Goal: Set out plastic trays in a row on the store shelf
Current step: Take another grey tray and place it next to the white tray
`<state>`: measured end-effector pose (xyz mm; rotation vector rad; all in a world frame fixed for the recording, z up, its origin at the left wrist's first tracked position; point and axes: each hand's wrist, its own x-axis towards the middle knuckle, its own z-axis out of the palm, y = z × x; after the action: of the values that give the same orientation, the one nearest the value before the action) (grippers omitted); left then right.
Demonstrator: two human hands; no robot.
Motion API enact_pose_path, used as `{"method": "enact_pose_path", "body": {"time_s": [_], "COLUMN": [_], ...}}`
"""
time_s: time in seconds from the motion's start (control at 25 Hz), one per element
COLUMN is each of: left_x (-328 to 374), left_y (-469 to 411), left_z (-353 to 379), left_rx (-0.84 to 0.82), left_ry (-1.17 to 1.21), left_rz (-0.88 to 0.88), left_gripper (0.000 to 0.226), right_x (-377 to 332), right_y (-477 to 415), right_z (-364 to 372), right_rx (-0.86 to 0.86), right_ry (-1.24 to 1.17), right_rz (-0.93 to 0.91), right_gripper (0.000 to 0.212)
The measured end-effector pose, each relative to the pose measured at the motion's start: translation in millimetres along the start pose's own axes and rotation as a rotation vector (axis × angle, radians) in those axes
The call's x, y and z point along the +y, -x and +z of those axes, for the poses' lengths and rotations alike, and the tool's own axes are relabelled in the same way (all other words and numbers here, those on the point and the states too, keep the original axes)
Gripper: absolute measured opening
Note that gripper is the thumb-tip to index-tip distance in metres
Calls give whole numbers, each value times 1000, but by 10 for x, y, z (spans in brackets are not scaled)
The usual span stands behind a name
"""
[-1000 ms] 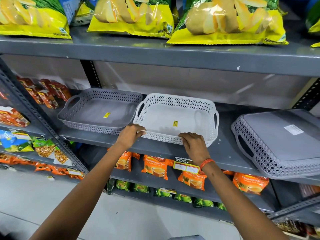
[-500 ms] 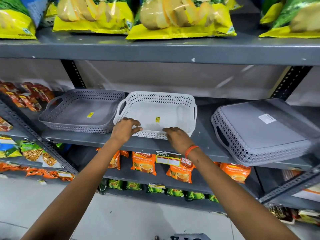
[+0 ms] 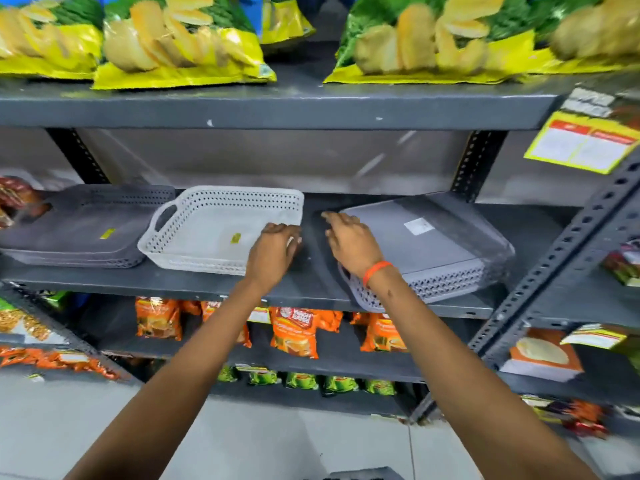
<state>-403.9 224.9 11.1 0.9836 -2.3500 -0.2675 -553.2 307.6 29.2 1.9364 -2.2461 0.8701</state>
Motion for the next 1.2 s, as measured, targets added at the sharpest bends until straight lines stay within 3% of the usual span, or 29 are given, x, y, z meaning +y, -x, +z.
{"method": "enact_pose_path", "body": {"time_s": [0.24, 0.36, 0.52, 0.72, 0.84, 1.08, 1.2], "left_x": [278, 200, 177, 369, 411, 363, 489], "left_y": [-61, -55, -2, -27, -7, 234, 77], "left_z": [762, 979, 1205, 1310, 1253, 1097, 869], "left_rx": [-335, -443, -537, -446, -436, -44, 26], "left_ry": [49, 85, 47, -127, -159, -218, -238], "left_rz": [109, 109, 156, 242, 216, 376, 292], "left_gripper": [19, 32, 40, 29, 30, 12, 22], "right_x": [881, 1193, 1422, 1442, 1426, 1267, 1177], "right_y": [469, 763, 1117, 1143, 1047, 718, 618], "right_z": [-425, -489, -408, -302, -330, -410, -360], "right_rx": [98, 145, 342, 346, 438, 508, 715], "right_ry": [112, 180, 259, 66, -117, -289, -347], "right_rz": [251, 361, 694, 823, 802, 502, 528], "right_gripper": [40, 34, 35, 69, 58, 38, 40]}}
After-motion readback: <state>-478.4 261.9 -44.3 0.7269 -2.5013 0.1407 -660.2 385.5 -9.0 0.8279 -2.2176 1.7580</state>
